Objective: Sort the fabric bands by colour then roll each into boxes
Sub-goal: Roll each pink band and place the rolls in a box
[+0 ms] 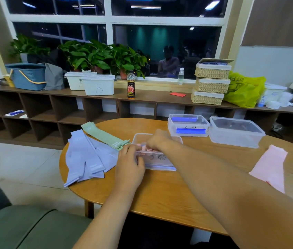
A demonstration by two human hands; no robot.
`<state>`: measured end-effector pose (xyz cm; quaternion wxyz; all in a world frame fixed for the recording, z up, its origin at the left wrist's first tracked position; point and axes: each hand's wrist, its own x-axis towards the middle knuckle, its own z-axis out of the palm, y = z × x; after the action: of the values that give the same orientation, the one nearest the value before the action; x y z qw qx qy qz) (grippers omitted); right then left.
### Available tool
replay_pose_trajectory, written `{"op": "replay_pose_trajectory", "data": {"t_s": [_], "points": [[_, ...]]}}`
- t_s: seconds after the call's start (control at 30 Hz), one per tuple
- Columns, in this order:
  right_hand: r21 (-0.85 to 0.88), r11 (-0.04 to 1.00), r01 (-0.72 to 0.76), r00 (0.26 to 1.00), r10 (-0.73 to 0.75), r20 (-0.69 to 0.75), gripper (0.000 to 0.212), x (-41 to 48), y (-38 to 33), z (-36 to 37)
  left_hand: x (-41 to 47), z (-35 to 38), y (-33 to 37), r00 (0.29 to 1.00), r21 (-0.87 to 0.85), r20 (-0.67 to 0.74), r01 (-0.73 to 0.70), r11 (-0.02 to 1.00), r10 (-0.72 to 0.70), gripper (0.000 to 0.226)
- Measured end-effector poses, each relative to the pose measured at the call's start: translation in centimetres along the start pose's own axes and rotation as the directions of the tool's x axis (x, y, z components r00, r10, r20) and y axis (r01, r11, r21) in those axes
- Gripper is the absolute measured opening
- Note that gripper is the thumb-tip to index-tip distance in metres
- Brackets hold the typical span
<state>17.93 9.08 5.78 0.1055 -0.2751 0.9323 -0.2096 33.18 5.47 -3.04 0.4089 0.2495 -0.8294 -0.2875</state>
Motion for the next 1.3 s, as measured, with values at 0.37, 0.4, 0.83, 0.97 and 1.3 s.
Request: {"op": "replay_pose_trajectory", "data": {"t_s": [0.37,0.4,0.83,0.97,1.3], "points": [[-0.020,1.000,0.019,0.999,-0.018,0.049,0.020,0.20,-0.77,-0.19,-0.01,-0.10,0.08,0.999,0.006,0.023,0.029,1.000,-0.029,0.026],[-0.013,1.000,0.017,0.999,-0.016,0.052,0.021,0.21,-0.79,-0.12,-0.01,-0.10,0.10,0.999,0.006,0.020,0.029,1.000,-0.029,0.026],[0.025,1.000,-0.010,0.998,0.009,0.068,0.029,0.23,-0.70,0.23,-0.04,-0.09,0.18,1.000,0.004,0.008,0.010,1.000,-0.010,0.027],[0.035,0.999,-0.012,0.998,0.010,0.066,0.023,0.41,-0.71,0.32,0.04,-0.06,0.14,1.000,0.015,0.005,0.017,1.000,-0.017,0.024],[-0.057,0.998,-0.002,0.995,0.007,0.101,0.015,0.86,-0.22,0.01,0.06,0.05,0.10,1.000,0.035,0.006,0.017,0.999,-0.017,0.022]]}}
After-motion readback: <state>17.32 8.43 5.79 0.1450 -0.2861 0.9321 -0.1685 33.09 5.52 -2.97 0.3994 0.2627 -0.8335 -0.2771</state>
